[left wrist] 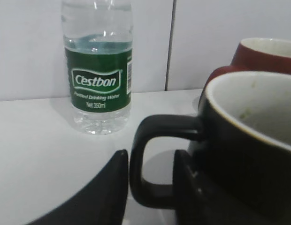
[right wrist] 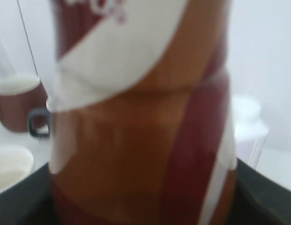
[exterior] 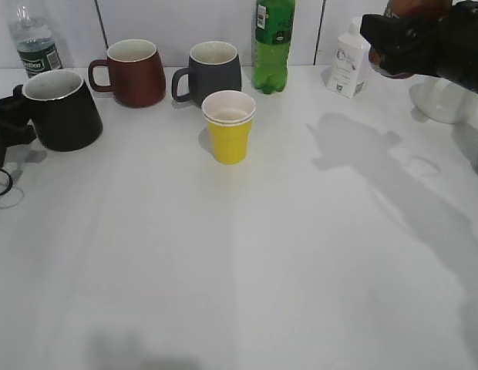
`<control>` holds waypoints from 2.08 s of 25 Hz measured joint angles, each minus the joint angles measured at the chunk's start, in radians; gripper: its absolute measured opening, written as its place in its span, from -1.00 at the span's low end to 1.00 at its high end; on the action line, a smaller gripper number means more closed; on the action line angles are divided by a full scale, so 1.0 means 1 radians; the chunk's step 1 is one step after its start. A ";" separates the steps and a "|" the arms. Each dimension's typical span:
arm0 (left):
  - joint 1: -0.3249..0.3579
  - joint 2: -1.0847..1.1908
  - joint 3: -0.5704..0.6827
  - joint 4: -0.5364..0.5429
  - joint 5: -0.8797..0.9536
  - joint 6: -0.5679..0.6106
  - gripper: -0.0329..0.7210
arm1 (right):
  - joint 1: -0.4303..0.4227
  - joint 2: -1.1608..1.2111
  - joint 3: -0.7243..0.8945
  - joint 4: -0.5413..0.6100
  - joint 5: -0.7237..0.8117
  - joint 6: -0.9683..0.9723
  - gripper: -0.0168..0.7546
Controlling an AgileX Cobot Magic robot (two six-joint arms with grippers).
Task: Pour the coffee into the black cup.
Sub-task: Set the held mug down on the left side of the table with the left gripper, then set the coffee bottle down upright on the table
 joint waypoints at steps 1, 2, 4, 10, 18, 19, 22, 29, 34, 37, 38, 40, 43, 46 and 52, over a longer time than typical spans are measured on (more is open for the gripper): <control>0.000 -0.010 0.013 -0.005 0.000 0.000 -0.23 | 0.000 0.000 0.000 0.000 0.000 0.000 0.41; 0.000 -0.022 0.024 -0.011 -0.001 0.000 -0.23 | 0.000 0.002 0.000 0.000 0.000 0.000 0.41; 0.000 -0.044 0.053 -0.035 -0.003 0.000 -0.22 | 0.000 0.009 0.000 0.000 0.000 0.000 0.41; 0.000 -0.130 0.153 -0.078 -0.004 0.000 -0.22 | 0.000 0.080 0.000 0.001 -0.003 -0.003 0.41; -0.001 -0.221 0.249 0.046 -0.038 -0.007 -0.23 | 0.000 0.257 -0.072 0.007 -0.035 -0.067 0.41; -0.001 -0.227 0.249 0.071 -0.041 -0.021 -0.23 | 0.000 0.279 -0.091 0.008 -0.044 -0.076 0.41; -0.001 -0.237 0.249 0.137 -0.043 -0.050 -0.23 | 0.000 0.356 -0.149 0.011 -0.057 -0.111 0.41; -0.003 -0.243 0.249 0.183 -0.044 -0.059 -0.23 | 0.000 0.522 -0.240 0.012 -0.083 -0.141 0.41; -0.003 -0.244 0.249 0.187 -0.044 -0.059 -0.23 | 0.000 0.593 -0.272 0.013 -0.100 -0.144 0.41; -0.007 -0.244 0.249 0.188 -0.044 -0.059 -0.23 | 0.000 0.602 -0.274 0.014 -0.115 -0.145 0.41; -0.010 -0.245 0.249 0.188 -0.044 -0.059 -0.23 | 0.000 0.604 -0.275 0.015 -0.119 -0.145 0.41; -0.019 -0.245 0.249 0.189 -0.044 -0.059 -0.23 | 0.000 0.605 -0.277 0.015 -0.121 -0.145 0.41; -0.021 -0.245 0.249 0.190 -0.044 -0.060 -0.23 | 0.000 0.605 -0.277 0.015 -0.121 -0.145 0.41; -0.021 -0.245 0.249 0.190 -0.044 -0.060 -0.23 | 0.000 0.605 -0.278 0.015 -0.120 -0.141 0.52; -0.021 -0.245 0.249 0.190 -0.043 -0.060 -0.23 | 0.000 0.561 -0.231 0.015 -0.115 -0.131 0.77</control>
